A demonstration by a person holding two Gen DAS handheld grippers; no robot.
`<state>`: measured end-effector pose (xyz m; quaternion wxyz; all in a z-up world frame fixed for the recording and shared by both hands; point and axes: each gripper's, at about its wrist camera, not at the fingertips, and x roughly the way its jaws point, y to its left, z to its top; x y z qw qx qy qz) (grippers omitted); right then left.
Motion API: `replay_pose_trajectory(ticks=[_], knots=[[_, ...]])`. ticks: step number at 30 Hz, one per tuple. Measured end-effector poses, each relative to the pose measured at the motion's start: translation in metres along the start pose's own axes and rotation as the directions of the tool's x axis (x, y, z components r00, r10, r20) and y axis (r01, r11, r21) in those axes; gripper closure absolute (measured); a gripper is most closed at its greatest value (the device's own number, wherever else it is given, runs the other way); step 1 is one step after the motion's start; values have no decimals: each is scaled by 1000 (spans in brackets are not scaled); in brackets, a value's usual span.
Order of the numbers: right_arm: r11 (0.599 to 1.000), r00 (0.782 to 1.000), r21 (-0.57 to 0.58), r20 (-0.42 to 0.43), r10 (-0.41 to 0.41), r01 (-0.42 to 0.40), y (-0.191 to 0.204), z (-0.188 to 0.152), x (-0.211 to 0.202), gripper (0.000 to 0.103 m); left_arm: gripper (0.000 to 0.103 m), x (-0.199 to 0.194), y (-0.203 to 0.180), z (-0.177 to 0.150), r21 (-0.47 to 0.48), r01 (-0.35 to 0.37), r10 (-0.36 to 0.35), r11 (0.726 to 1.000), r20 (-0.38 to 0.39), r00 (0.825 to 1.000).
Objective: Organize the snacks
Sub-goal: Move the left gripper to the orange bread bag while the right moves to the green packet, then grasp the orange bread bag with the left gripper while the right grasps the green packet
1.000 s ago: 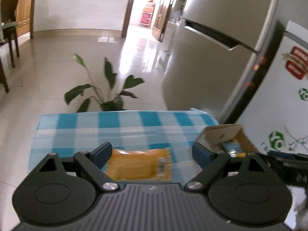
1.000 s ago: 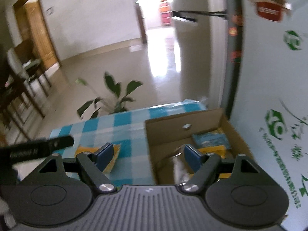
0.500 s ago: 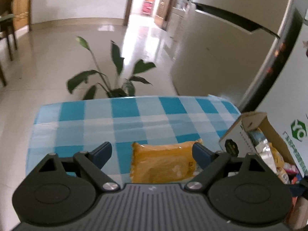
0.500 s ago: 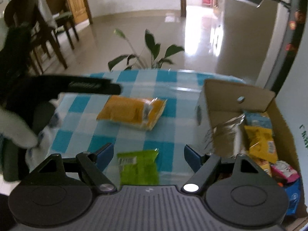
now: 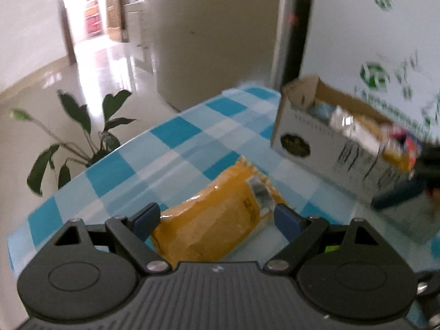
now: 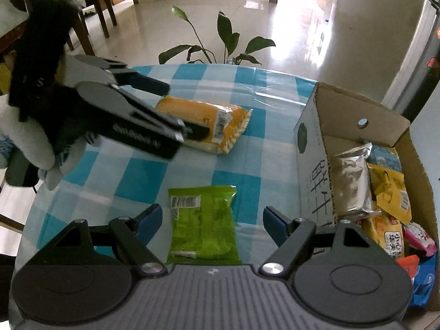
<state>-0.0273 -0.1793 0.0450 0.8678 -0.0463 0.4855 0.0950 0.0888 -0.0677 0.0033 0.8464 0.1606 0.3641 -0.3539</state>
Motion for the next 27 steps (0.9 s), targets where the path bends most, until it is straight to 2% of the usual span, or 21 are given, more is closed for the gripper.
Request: replay_pose_trajectory(ticks=[2,7,10,12,16,17,19,21,23,27], knots=[[1000,1000,-4,-6,2,-2,1,0,2,19,13,6,-3,1,56,-17,17,998,-7,1000],[1000,999,-8,-48,-26,26,-1,-4,14,19,13,16,-5,2,106,18,-17,994,-10,1000],[999,997,3,-67,-34,34,-3,-4,22,19,14,27,-10,-3,135,-15,21,991,-47,999],[999,996,4,-77,-43,44,-3,-4,26,20,16,25,-11,-8,142,-14,20,990,-45,999],[998,994,24,-93,-53,55,-2,-1,37,20,32,15,0,-11,41,-16,18,999,-66,998],[998,994,28,-95,-53,56,-2,0,39,20,33,12,3,-13,10,-19,20,1000,-71,997],[998,995,26,-93,-47,50,1,2,41,20,34,5,7,-18,-34,-17,14,999,-83,996],[998,995,22,-92,-49,52,3,3,43,22,35,1,8,-24,-30,-10,7,999,-104,995],[999,994,22,-100,-38,40,5,3,46,30,34,-1,9,-29,-18,-9,7,1000,-118,993],[999,993,-13,-111,-39,38,11,2,50,32,31,-6,15,-28,-69,23,-30,997,-96,995]])
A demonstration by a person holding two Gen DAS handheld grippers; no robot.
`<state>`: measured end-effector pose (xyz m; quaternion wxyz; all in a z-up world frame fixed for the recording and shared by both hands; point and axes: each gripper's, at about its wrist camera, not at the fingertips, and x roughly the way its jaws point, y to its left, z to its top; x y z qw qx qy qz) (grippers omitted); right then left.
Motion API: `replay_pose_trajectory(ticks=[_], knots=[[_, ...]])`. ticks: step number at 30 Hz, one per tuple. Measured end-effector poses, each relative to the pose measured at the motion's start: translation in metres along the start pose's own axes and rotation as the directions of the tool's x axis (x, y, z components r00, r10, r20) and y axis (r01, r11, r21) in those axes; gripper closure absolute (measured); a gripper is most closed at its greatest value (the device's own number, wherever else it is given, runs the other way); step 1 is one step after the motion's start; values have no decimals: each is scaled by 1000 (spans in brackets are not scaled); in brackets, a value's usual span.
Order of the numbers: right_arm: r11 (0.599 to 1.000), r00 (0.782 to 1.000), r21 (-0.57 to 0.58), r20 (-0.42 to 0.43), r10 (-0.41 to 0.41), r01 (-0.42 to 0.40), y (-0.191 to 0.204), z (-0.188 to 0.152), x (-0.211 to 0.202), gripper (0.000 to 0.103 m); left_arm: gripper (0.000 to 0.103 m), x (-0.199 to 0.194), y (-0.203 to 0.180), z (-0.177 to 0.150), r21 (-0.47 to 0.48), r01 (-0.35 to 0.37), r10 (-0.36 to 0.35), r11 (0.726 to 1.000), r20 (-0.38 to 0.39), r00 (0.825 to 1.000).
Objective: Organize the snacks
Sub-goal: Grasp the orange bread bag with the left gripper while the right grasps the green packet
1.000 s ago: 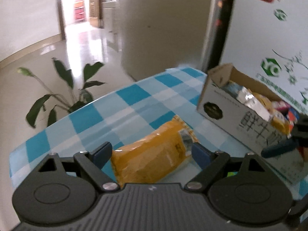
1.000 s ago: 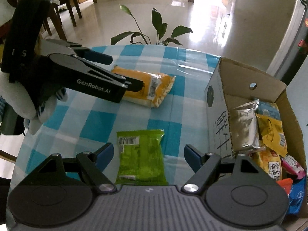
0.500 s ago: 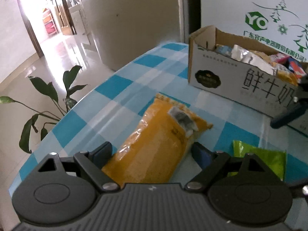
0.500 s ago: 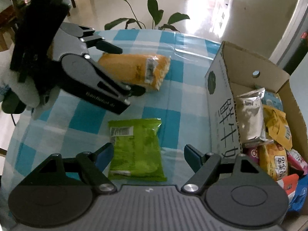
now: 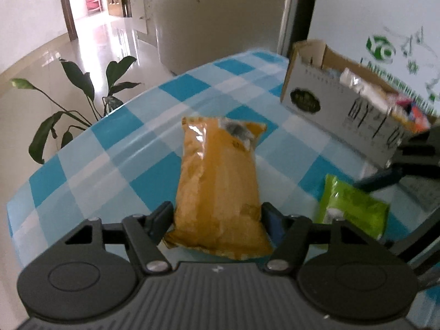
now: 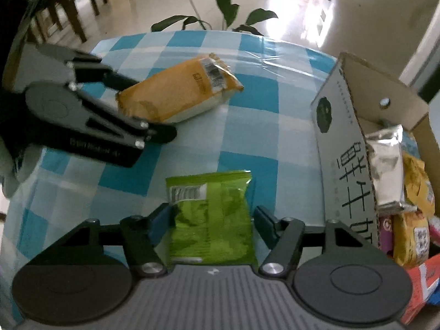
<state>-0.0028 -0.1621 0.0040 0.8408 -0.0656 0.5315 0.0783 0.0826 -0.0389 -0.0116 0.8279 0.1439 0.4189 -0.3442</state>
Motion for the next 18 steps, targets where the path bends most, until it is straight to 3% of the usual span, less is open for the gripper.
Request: replay_pose_trajectory(ticks=[1,6,10,18], knots=[[1000,1000,-8,-1,5,-5,0,0,-1,32,26,-2,2,2,-16,12,-12,1000,13,1000],[1000,1000,6,-1,15,-15,-9,-1,-4,28,23,-5,7,13,-78,27,-23,997,50,998],[1000,1000,14,-5,0,0,-12,-3,2,18,22,9,1,17,-102,-25,29,994,31,999],[1000,1000,12,-6,-15,15,-5,-1,9,15,13,28,-19,16,-87,-106,106,991,2,994]])
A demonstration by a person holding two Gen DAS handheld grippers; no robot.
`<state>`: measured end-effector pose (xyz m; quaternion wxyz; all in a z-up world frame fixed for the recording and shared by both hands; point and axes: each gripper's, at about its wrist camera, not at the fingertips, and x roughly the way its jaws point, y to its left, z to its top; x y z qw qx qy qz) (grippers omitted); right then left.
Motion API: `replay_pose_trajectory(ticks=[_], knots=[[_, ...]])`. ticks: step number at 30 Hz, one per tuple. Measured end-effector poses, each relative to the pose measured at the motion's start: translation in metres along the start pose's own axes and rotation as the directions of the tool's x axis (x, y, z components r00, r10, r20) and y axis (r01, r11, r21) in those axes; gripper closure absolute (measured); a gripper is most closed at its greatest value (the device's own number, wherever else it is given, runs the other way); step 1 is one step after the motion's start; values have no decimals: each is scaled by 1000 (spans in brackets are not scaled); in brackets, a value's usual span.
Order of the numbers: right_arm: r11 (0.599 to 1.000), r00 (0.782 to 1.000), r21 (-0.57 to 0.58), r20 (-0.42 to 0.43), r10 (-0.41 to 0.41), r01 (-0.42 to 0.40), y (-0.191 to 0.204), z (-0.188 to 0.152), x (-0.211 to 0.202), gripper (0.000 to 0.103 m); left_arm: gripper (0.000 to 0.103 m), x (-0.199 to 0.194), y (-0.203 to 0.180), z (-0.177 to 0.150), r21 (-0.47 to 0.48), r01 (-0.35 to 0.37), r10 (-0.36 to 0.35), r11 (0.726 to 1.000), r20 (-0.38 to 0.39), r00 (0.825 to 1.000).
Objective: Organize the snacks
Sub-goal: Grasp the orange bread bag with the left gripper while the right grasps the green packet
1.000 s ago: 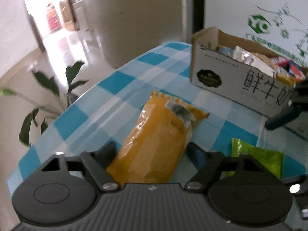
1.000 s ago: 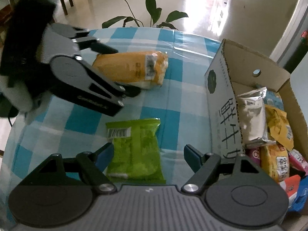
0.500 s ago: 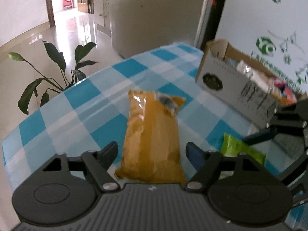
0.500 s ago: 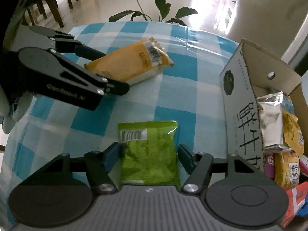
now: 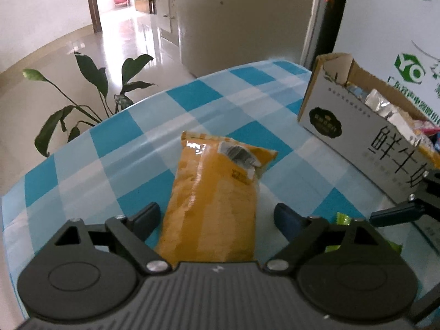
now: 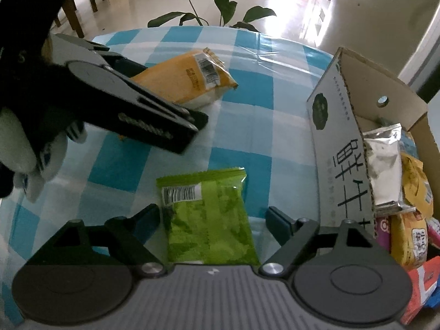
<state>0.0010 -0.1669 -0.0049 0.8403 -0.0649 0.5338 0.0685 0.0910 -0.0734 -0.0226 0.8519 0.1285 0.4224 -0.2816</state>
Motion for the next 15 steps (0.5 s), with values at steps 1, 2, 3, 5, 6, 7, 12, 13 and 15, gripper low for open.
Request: replay_pose_trajectory(ticks=[1,2,3,5,6,7,12,13,15], knots=[[1000,1000,3,1,0,0,0,0,0,15,14,0,0,0,-8,-3,3,1000,0,1000],[1000,1000,1,0,-2,2,1,0,0,17,15,0,-1,0,-13,-4,4,1000,1,1000],[1000,1000,-5,2,0,0,3,0,-1,21,18,-2,-1,-1,-12,-3,4,1000,3,1000],[1000,1000,-19,9,5,-5,6,-2,-5,27,27,-5,-1,-2,-7,0,0,1000,10,1000],[1000,1000,-29,14,9,-8,7,-2,-6,36,36,-7,0,-2,-11,-4,4,1000,12,1000],[999,1000,-34,19,18,-17,8,-2,-8,39,43,-9,1,-2,-20,-9,9,1000,10,1000],[999,999,-28,27,18,-17,7,0,-13,45,48,-18,7,-7,-85,-17,17,996,-9,1000],[1000,999,-29,35,13,-12,7,1,-14,45,48,-20,7,-9,-85,-24,23,996,-14,1000],[1000,998,-19,55,-1,2,5,2,-19,45,48,-26,7,-12,-98,-28,26,995,-15,1000]])
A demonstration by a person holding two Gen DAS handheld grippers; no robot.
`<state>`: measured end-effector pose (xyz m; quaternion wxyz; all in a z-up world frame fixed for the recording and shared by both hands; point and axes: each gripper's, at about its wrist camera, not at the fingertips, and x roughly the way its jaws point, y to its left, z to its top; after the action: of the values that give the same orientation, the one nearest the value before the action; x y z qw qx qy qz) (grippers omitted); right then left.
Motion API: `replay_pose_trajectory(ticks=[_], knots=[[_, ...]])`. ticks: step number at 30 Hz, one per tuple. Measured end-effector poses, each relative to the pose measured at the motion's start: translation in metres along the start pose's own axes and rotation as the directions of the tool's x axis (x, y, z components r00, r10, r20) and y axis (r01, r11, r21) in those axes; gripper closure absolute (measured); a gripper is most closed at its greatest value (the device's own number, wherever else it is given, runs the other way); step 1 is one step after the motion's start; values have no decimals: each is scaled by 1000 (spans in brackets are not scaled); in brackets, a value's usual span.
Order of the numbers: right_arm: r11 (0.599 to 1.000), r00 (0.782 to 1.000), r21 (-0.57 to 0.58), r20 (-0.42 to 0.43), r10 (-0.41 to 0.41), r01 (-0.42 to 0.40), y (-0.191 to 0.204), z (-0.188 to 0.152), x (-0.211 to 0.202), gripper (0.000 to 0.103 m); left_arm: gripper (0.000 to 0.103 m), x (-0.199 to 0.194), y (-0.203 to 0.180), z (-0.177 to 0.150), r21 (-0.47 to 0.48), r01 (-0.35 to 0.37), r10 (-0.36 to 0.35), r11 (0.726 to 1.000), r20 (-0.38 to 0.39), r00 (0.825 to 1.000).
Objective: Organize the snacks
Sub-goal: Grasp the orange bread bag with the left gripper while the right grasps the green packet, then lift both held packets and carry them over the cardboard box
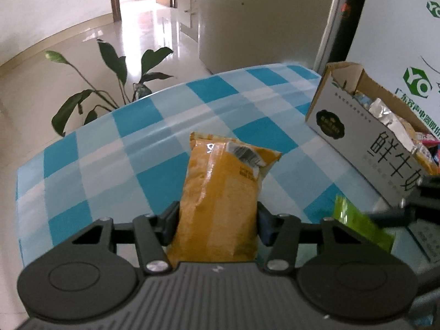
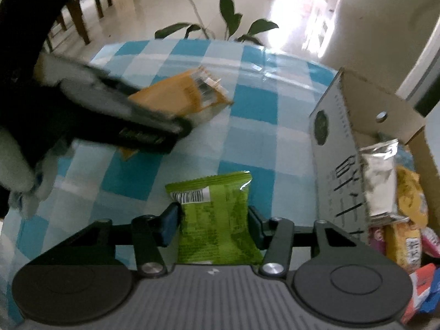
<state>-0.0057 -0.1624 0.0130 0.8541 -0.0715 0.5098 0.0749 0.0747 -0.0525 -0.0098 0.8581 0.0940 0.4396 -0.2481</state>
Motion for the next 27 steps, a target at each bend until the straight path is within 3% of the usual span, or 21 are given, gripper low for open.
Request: replay_pose_trajectory(ticks=[4,15,27], knots=[[998,999,54,44,-13,11,-9,6,-11,45,48,-14,3,-6,-47,-15,15,999,6,1000],[996,993,83,117,-25,16,-10,14,-32,45,48,-50,6,-31,-163,-145,144,976,-17,989],[993,983,117,180,-46,25,-1,9,-62,45,48,-88,-11,-54,-287,-185,199,940,20,980]])
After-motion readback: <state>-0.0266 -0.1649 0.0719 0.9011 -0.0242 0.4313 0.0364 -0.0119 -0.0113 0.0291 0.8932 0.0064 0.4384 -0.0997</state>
